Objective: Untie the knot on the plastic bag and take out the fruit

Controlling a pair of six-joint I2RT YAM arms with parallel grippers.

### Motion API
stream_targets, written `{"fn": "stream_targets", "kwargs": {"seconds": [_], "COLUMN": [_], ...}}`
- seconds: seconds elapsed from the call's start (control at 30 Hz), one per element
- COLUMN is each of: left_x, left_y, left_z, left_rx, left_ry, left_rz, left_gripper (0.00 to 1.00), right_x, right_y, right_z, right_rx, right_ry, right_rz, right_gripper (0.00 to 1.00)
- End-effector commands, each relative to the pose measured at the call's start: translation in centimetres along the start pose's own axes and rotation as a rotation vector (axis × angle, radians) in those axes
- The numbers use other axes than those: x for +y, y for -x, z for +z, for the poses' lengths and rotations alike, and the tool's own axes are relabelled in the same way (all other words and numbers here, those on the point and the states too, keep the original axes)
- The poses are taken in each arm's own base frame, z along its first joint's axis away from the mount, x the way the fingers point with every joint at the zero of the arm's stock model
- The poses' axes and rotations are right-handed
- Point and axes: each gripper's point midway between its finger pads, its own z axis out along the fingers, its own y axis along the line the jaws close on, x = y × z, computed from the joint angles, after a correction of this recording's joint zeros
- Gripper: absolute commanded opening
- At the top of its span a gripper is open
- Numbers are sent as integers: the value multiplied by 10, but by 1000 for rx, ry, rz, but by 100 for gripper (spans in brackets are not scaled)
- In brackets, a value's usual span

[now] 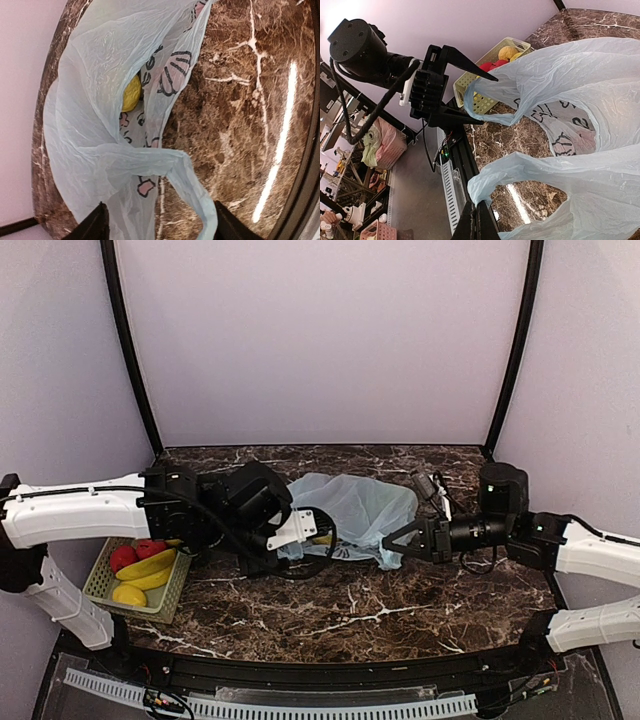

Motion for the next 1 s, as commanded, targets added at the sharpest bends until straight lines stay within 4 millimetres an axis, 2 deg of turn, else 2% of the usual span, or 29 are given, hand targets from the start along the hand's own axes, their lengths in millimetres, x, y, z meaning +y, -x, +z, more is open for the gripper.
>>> {"fn": "stream_targets", "kwargs": {"seconds": [0.0,0.07,0.13,0.2,0.3,0.4,0.5,0.53,0.57,0.6,0.63,0.73,0.8,0.87,0.97], "left_x": [24,30,36,42,51,66,78,76,81,83,85,87,86,88,89], "left_y": [6,8,9,9,3,5,10,10,17,15,21,23,22,20,17], "left_z": [-11,-14,-17,-19,-21,-29,-31,-31,-34,-33,-36,-36,-37,-40,-45], "left_rx": [-27,-47,-65,-90,-135,-250,-392,-420,-476,-491,-527,-553,-563,-575,-588], "left_ry": [139,171,200,235,271,277,254,226,212,203,184,160,151,151,144], "left_rz": [4,-24,-66,-124,-259,-476,-641,-677,-709,-740,-755,-793,-803,-817,-837], "left_gripper": [56,30,15,7,2,1,1,1,1,1,1,1,1,1,1], "right_x": [0,-4,-10,-19,-34,-45,-49,-49,-49,-47,-45,-36,-34,-32,-40], "right_y": [-3,-8,-14,-28,-47,-66,-73,-73,-70,-65,-57,-23,1,26,49], "right_z": [0,-1,-1,-3,-7,-11,-13,-13,-14,-15,-15,-20,-25,-29,-28], "right_rx": [-6,9,28,68,110,144,160,160,158,148,134,74,40,12,11], "right_ry": [2,-15,-45,-86,-151,-200,-230,-240,-248,-256,-265,-300,-354,-406,-492], "right_rz": [-3,7,25,63,119,177,204,209,212,214,212,176,140,93,10], "right_gripper": [0,0,0,0,0,0,0,0,0,0,9,46,63,70,79]}}
